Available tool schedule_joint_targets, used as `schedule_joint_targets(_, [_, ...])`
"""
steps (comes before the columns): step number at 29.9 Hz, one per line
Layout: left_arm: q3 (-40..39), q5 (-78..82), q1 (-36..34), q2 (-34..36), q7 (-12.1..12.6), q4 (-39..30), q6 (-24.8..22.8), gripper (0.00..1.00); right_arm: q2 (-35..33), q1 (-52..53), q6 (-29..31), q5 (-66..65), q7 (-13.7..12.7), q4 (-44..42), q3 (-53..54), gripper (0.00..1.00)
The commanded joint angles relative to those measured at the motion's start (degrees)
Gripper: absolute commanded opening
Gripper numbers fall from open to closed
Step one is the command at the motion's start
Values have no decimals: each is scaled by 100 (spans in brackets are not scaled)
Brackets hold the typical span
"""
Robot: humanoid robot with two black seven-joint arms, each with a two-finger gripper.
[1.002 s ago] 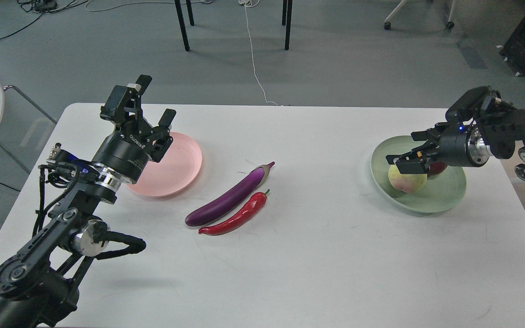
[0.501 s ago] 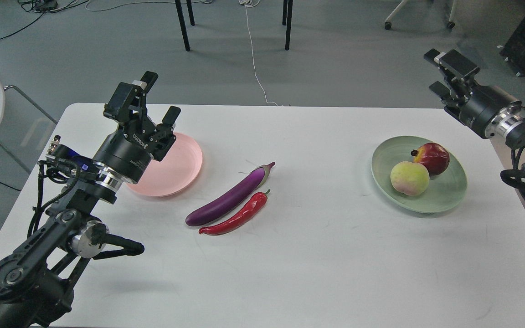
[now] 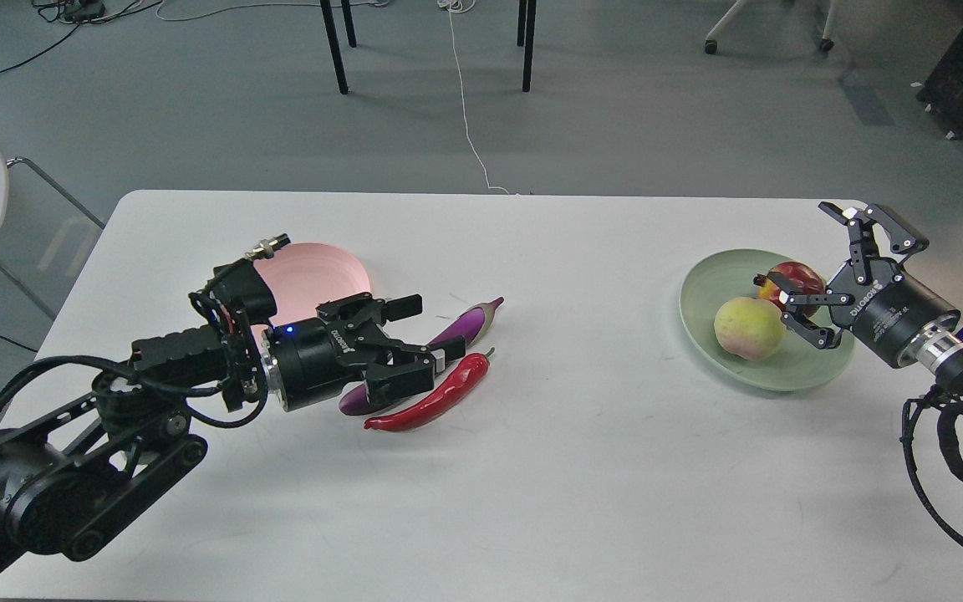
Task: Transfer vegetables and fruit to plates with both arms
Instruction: 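Reach the left gripper to the purple eggplant and grasp it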
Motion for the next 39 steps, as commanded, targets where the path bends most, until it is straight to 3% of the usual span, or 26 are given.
schedule_joint_targets(1, [860, 171, -865, 16, -3, 563, -37, 98, -48, -1, 1, -10, -1, 7, 0, 97])
schedule_joint_targets(6, [1803, 171, -1781, -352, -3, 1812, 94, 97, -180, -1, 10, -10, -1, 42, 9, 97])
schedule_joint_targets(11, [2075, 171, -1923, -449, -3, 2384, 156, 93, -321, -1, 36, -10, -1, 25, 53, 97])
schedule_joint_targets(13, [2164, 171, -1923, -528, -3, 2560, 261, 85, -339, -1, 37, -10, -1, 16, 62, 97])
schedule_joint_targets(17, [2173, 171, -1879, -555, -3, 2693, 358, 66, -356, -9, 28, -10, -1, -2, 71, 97])
schedule_joint_targets(35, [2313, 171, -1668, -529, -3, 2684, 358, 64, -365, -9, -16, -18, -1, 25, 150, 97])
schedule_joint_targets(37, [2313, 171, -1668, -502, -3, 2693, 358, 49, -365, -9, -16, -18, -1, 25, 150, 97])
schedule_joint_targets(39, [2313, 171, -1642, -493, -3, 2693, 358, 24, -365, -9, -16, -18, -1, 25, 150, 97])
